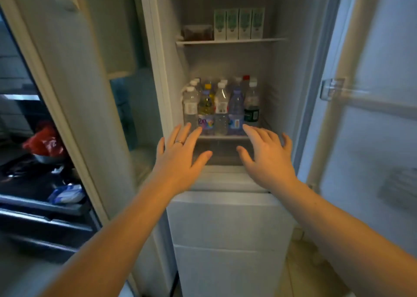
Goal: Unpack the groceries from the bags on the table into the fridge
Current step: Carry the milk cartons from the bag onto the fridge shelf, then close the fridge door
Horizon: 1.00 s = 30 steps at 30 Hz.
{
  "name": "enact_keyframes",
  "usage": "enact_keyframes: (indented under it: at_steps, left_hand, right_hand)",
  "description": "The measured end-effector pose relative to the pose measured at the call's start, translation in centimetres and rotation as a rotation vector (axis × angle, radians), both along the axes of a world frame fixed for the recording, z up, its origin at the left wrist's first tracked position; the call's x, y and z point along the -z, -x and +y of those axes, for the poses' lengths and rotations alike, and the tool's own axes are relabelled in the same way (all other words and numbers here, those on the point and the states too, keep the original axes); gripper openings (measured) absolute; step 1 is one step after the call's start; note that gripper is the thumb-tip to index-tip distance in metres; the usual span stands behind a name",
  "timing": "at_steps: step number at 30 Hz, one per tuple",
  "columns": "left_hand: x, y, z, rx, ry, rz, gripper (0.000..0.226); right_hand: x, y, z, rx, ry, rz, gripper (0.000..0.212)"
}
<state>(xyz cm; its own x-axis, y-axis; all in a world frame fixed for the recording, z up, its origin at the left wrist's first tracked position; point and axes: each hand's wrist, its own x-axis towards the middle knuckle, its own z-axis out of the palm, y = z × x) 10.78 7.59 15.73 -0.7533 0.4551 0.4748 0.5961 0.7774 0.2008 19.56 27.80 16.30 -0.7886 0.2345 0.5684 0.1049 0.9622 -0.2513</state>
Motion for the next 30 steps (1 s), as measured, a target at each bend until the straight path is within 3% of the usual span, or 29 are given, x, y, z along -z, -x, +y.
enact_keyframes:
  at_steps: [7, 17, 25, 30]
  left_hand:
    - [9.1, -8.5, -1.2, 0.099, 0.001, -0.177, 0.079]
    - [21.8, -23.3, 4.4, 0.198, -0.061, -0.561, 0.073]
    - [25.9, -34.2, 11.8, 0.242, -0.088, -0.695, 0.074]
    - [26.1, -39.6, 18.0, 0.301, -0.114, -0.745, 0.077]
  right_hand:
    - [8.4, -9.3, -1.2, 0.036, -0.019, -0.094, 0.057]
    - [20.5, -24.8, 1.3, 0.141, 0.096, -0.358, 0.061]
    - [23.8, -37.8, 7.9, 0.168, 0.222, -0.385, 0.061]
    - [23.8, -44.3, 13.4, 0.205, 0.333, -0.277, 0.06]
